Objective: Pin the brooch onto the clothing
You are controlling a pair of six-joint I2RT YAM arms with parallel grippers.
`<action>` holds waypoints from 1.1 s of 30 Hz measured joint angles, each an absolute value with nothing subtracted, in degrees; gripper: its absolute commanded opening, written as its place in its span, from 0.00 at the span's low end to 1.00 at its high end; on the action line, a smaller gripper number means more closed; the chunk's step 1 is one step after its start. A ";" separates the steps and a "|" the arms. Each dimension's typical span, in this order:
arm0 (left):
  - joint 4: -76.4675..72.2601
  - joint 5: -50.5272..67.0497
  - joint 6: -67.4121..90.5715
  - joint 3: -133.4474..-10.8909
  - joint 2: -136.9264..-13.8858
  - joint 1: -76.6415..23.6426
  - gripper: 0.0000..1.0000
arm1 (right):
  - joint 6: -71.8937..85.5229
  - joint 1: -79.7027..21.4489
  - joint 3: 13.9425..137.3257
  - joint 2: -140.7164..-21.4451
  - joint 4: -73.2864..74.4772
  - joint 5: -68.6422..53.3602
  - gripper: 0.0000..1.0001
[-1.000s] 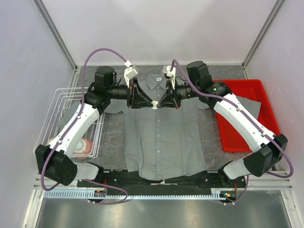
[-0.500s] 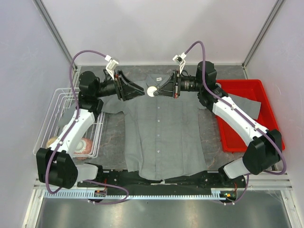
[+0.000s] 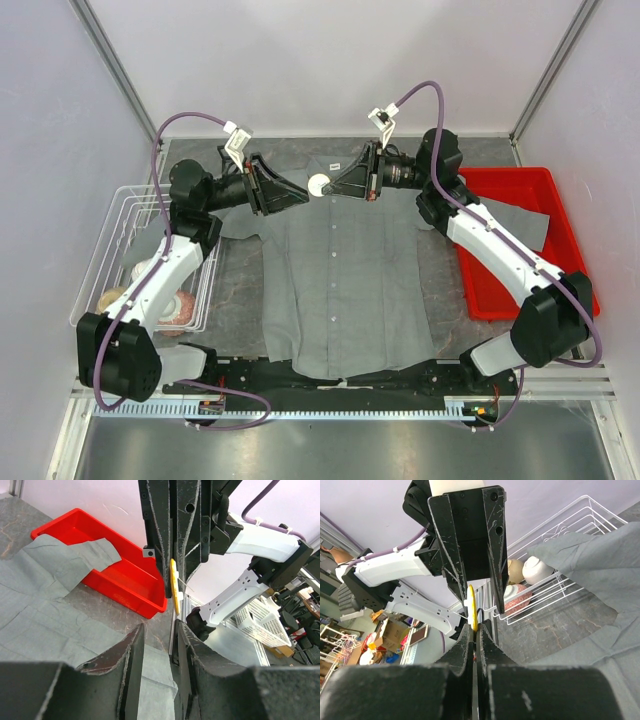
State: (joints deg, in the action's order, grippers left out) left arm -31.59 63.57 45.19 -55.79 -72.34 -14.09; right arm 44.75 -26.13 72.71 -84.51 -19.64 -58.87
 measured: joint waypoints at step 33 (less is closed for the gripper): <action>-30.83 61.58 47.07 -55.88 -73.47 -16.27 0.02 | 30.04 -27.44 75.37 -85.06 -5.74 -56.34 0.57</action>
State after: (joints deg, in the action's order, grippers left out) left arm -30.83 61.58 47.07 -55.88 -73.47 -16.27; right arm 30.04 -27.44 75.37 -85.06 -5.74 -56.34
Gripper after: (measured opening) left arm 0.033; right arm 0.481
